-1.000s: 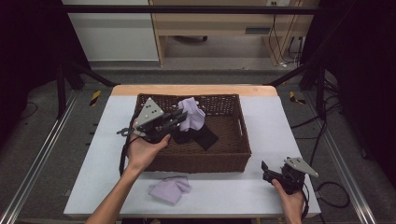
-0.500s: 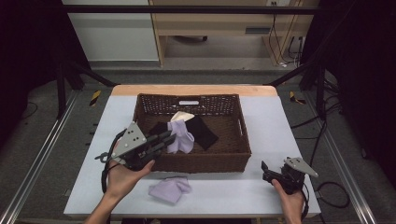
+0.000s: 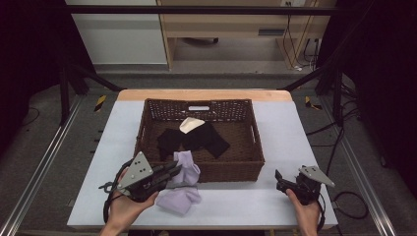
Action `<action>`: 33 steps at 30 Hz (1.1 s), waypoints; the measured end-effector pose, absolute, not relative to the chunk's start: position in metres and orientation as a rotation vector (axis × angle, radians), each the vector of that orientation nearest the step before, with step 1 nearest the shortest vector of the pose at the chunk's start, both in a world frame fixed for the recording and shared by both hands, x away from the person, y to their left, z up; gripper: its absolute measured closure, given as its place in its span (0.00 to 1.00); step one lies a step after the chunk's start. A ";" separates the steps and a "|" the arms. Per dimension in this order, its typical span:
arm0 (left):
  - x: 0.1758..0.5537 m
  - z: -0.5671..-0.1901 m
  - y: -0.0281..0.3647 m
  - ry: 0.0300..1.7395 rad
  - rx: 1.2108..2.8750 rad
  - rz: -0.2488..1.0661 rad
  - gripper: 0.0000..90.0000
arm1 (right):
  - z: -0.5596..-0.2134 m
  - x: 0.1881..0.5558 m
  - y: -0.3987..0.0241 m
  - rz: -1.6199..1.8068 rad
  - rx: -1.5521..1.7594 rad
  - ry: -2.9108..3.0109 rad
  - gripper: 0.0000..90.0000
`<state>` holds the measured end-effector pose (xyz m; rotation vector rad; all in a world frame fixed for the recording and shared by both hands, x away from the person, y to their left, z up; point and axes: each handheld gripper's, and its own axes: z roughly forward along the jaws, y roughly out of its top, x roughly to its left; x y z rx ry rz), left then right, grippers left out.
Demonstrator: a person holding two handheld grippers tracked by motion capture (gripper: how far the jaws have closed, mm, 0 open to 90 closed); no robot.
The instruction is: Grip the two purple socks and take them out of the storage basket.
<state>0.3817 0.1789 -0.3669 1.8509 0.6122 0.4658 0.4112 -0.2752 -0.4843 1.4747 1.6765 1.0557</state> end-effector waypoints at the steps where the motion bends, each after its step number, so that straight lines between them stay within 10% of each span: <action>1: 0.381 -0.372 0.179 0.615 1.859 0.457 0.91 | -0.484 0.411 -0.275 1.055 1.474 1.675 0.05; 33: 0.393 -0.460 0.167 0.719 2.110 0.336 0.80 | -0.484 0.411 -0.275 1.055 1.463 1.680 0.05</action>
